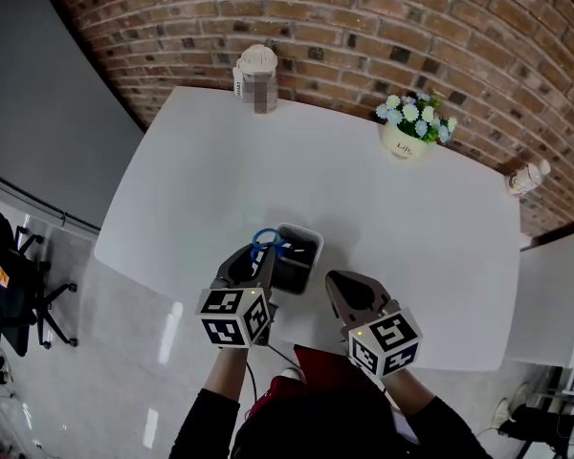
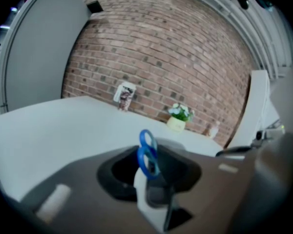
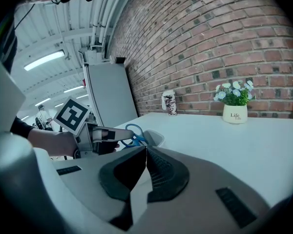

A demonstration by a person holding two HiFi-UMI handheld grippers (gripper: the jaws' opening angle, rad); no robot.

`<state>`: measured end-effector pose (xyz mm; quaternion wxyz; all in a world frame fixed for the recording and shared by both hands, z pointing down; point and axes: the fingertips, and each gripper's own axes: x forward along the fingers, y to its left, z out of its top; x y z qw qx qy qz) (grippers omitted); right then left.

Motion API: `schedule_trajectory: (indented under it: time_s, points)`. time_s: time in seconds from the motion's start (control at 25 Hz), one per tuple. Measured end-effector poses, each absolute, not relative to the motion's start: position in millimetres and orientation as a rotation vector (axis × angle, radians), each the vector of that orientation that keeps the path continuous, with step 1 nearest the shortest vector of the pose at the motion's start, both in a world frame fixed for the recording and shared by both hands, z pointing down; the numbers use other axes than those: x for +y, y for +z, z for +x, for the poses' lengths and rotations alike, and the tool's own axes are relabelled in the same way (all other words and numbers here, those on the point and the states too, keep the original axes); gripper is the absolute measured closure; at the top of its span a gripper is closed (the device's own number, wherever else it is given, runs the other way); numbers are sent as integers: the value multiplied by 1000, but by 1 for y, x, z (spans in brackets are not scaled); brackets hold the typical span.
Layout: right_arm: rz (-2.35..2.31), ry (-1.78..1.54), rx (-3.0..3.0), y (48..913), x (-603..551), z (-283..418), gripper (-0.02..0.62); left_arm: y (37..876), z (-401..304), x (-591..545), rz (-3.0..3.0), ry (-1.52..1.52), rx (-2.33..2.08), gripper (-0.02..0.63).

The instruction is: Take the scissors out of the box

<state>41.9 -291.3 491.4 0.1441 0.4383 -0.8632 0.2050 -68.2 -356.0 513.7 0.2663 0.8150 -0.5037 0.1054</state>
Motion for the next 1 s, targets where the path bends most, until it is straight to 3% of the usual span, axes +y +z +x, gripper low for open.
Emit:
schedule_trajectory:
  time_s: [1.0]
  points:
    - [1282,608,-2493,489,-283,48,586,493,-47,-348,2287,270,-1307,541]
